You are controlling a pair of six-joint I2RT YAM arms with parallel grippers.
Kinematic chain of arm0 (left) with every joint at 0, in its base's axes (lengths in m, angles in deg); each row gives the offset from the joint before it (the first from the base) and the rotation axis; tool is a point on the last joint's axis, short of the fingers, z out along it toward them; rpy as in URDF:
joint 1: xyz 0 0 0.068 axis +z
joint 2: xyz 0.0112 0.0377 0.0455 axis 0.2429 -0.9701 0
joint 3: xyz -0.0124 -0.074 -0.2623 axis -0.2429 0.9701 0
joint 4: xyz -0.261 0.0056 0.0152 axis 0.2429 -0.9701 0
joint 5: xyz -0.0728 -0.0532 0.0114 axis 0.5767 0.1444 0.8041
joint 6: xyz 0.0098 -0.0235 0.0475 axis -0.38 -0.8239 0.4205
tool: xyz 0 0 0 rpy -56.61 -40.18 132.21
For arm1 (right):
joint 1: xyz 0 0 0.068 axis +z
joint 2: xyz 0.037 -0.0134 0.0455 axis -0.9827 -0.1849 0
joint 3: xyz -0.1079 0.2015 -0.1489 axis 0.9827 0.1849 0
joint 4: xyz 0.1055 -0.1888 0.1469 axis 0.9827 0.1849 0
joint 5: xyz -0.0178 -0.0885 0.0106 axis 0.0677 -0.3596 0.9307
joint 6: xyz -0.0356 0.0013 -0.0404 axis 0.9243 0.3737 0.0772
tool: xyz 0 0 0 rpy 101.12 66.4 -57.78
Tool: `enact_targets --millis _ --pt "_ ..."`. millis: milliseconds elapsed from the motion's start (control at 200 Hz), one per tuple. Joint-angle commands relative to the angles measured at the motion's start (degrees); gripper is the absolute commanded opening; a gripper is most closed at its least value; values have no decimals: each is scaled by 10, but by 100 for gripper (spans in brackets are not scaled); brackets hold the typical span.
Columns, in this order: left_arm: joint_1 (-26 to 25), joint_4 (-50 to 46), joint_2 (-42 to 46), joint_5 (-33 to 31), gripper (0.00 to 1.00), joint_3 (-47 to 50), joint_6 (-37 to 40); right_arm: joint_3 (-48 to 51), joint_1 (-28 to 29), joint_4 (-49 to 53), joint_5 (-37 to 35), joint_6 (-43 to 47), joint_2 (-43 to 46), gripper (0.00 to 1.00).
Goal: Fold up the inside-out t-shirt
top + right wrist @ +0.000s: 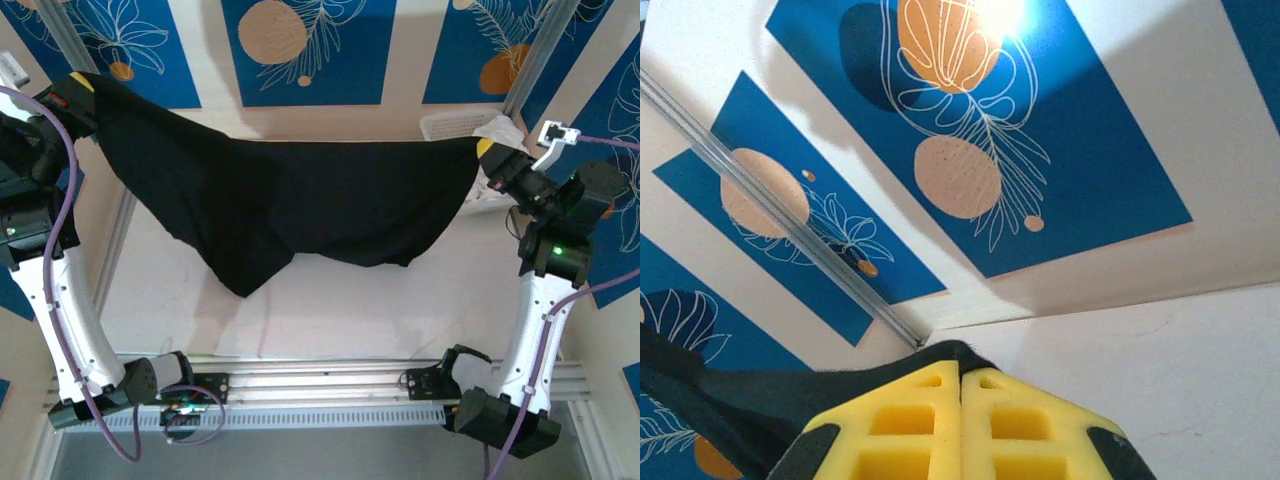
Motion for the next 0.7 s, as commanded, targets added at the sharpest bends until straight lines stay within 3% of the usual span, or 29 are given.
enact_targets --millis 0,115,270,480,695 --pt "12 14 4 1 0 -17 -8 -16 6 -22 14 -11 7 0" --pt "11 30 39 4 0 54 0 16 72 16 4 2 21 0" --pt "11 -21 106 -37 0 175 71 113 237 147 -95 59 65 0" --pt "14 -42 197 -72 0 391 114 336 423 212 -170 -6 135 0" --pt "13 -42 226 -79 0 506 136 499 537 217 -230 -118 156 0"
